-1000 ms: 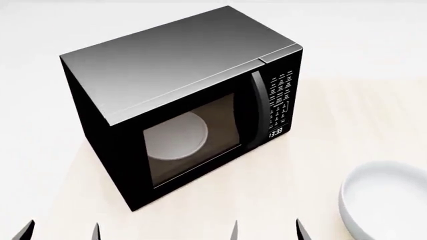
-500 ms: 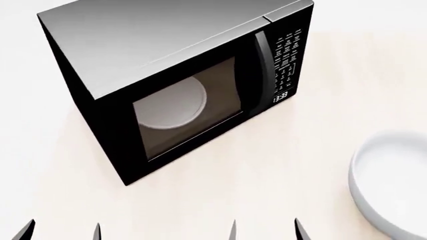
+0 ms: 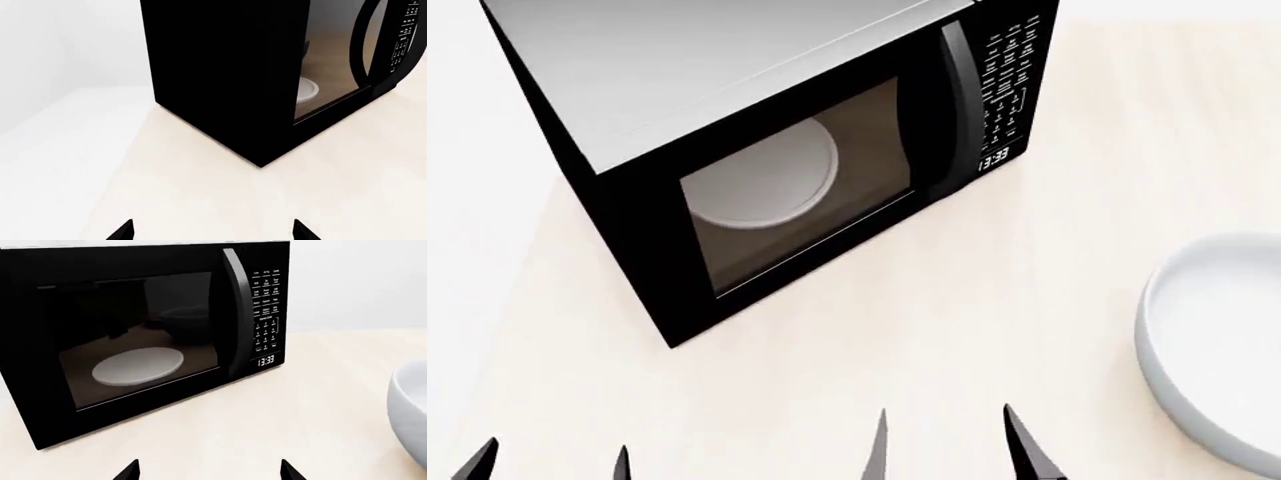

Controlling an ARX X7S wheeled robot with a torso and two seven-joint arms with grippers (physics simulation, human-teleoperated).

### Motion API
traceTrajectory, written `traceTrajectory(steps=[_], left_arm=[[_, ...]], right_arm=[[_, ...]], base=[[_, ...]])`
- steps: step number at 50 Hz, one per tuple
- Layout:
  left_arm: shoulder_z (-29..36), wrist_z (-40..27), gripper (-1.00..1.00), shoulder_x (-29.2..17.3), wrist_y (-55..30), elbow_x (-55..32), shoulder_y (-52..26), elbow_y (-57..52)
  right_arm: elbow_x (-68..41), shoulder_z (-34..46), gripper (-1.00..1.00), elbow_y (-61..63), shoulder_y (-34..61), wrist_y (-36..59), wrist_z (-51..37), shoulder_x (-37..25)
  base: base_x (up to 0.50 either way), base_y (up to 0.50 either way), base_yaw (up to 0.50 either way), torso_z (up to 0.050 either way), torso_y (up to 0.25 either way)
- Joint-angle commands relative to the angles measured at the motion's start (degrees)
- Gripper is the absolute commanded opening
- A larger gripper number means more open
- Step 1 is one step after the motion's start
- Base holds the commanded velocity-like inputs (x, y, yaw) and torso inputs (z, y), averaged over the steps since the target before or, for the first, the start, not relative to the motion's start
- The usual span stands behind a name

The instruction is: Open the microwave.

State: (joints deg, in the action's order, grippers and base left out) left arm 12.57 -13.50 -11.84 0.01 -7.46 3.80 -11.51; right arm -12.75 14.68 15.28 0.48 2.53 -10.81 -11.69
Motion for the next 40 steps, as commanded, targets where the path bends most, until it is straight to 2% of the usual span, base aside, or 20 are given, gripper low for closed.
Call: traceTrajectory(steps=[1, 40], left_arm=[[0.0, -0.7, 1.00, -0.6, 0.0, -1.0, 0.2, -1.0], [0.4, -2.6, 1.00, -1.9, -0.3, -2.0, 0.1, -1.9]], right_arm=[[-5.1, -0.6, 1.00, 4.0, 7.1, 9.8, 0.6, -1.4], [-5.3, 1.8, 1.00, -4.6, 31.1, 28.0, 0.9, -4.4]], base=[[0.00, 0.00, 0.00, 0.000, 0.000], [0.00, 0.00, 0.00, 0.000, 0.000]])
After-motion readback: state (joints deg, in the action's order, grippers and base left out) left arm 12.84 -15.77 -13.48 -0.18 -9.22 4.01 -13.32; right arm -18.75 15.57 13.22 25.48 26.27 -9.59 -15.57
